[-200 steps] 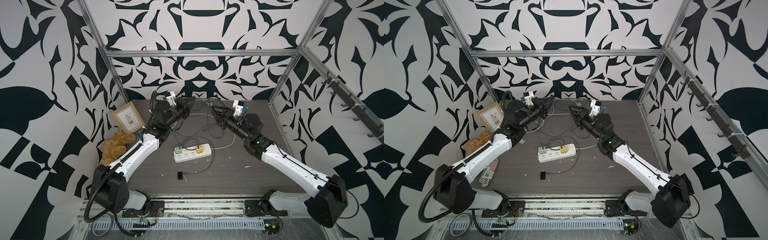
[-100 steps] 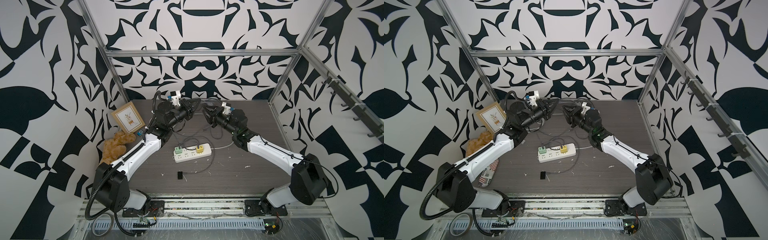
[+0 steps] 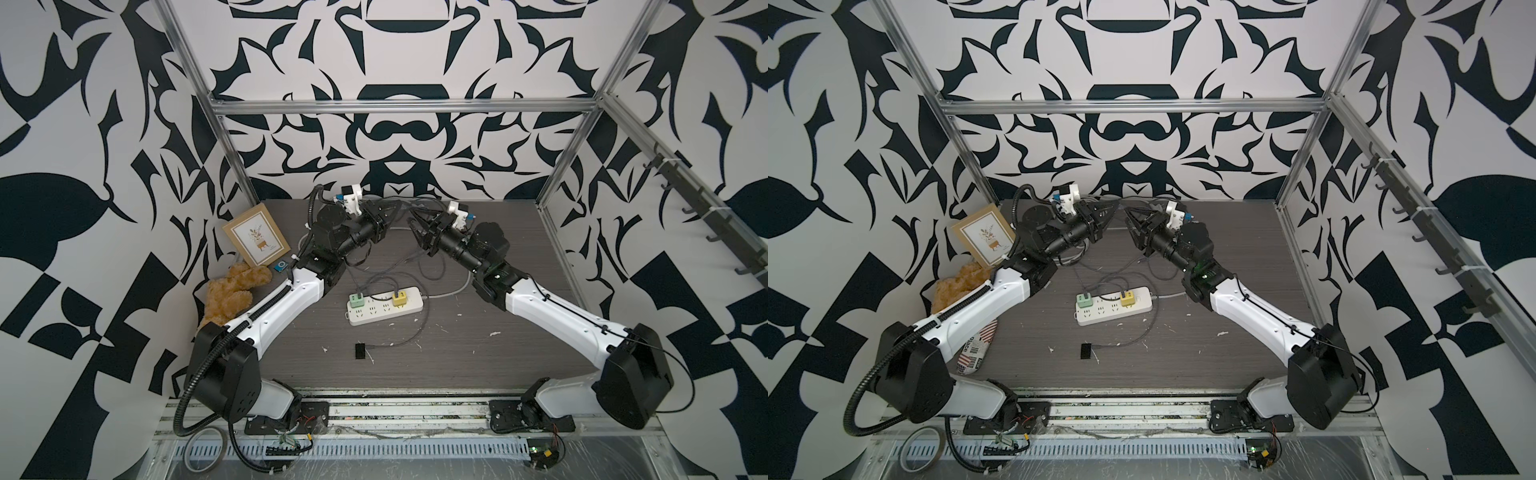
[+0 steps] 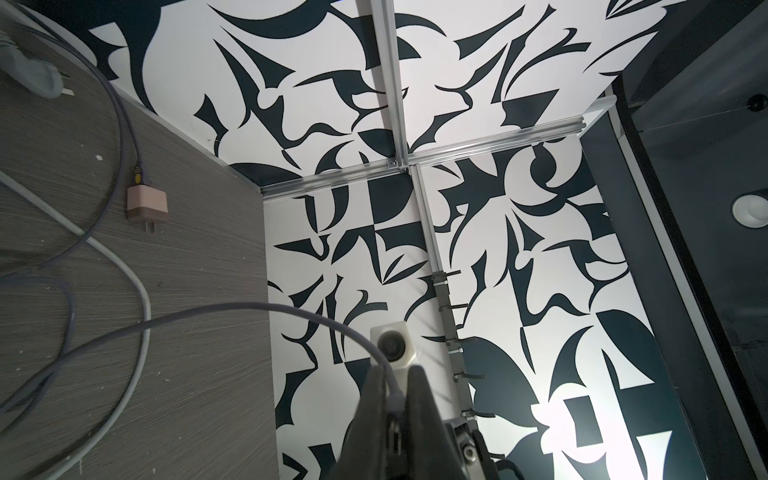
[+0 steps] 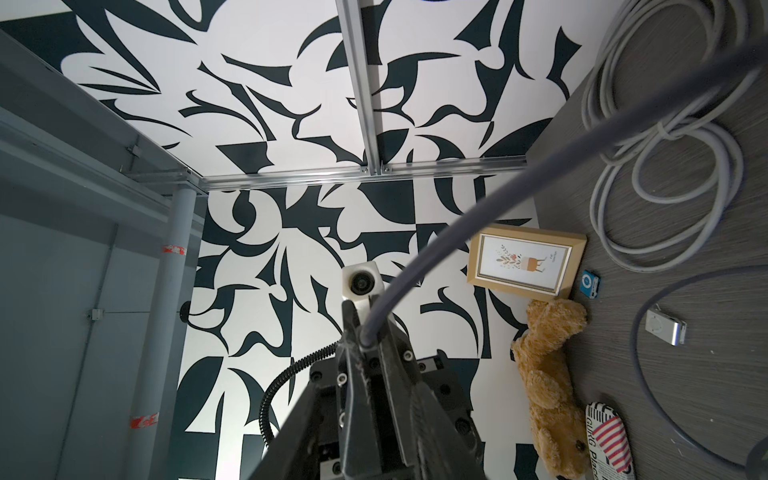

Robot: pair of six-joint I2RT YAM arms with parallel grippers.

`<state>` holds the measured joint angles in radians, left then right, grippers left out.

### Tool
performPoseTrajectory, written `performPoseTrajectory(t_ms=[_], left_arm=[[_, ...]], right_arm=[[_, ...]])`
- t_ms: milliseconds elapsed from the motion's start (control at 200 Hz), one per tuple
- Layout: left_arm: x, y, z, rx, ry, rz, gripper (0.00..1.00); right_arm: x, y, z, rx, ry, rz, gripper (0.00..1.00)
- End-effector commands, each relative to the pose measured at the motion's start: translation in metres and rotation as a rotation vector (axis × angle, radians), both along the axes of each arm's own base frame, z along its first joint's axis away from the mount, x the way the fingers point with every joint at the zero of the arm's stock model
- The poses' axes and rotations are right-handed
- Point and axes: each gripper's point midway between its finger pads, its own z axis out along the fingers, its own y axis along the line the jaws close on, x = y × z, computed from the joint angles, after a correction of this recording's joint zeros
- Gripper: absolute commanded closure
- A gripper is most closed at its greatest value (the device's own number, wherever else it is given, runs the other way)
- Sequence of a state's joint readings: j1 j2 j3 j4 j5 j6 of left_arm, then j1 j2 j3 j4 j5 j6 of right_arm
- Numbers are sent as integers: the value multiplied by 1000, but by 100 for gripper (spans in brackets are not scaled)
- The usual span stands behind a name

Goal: Charge mp3
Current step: Pick up the charging cable from the center of the board.

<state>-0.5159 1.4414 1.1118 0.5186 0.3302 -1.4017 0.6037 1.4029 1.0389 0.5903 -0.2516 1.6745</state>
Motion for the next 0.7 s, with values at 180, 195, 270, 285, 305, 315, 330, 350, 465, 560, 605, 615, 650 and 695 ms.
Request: performPoseTrajectory(t_ms=[180,195,270,285,305,315,330,350,465,560,605,615,650,695], left_arm=[[-5,-2,5,-16,-37,-12,100],[-6,-2,5,-17,-38,-13,100],[-7,-2,5,-18,-39,-17,100],[-7,-2,4,-17,-38,-17,100],[-7,-2,4,-17,-38,-18,100],[-7,-2,4,-17,-38,-19,100],[-7,-2,4,-17,-38,-19,100],[-8,-2,4,-17,-37,-21,100],[-9,-3,4,-15,-41,-29,100],[-10,-3,2,-12,-39,-33,100],[-10,-3,3,-13,-40,-35,100],[-10,-3,3,-13,-41,-35,100],[-9,-4,2,-13,-41,-35,100],[-10,-4,3,-14,-44,-38,100]], right_arm=[[13,0,24,33,-70,-17,68],[13,0,24,33,-69,-19,68],[16,-1,23,32,-67,-24,69],[16,-1,24,32,-68,-25,69],[16,-2,23,32,-69,-26,70],[17,-2,23,32,-68,-28,70],[17,-2,23,33,-68,-29,70],[17,-1,23,31,-69,-27,70],[17,1,23,28,-70,-20,76],[16,1,23,28,-72,-16,79],[16,1,22,26,-71,-17,81],[16,1,22,26,-71,-17,81],[15,1,23,24,-73,-16,83],[16,1,22,21,-71,-16,84]])
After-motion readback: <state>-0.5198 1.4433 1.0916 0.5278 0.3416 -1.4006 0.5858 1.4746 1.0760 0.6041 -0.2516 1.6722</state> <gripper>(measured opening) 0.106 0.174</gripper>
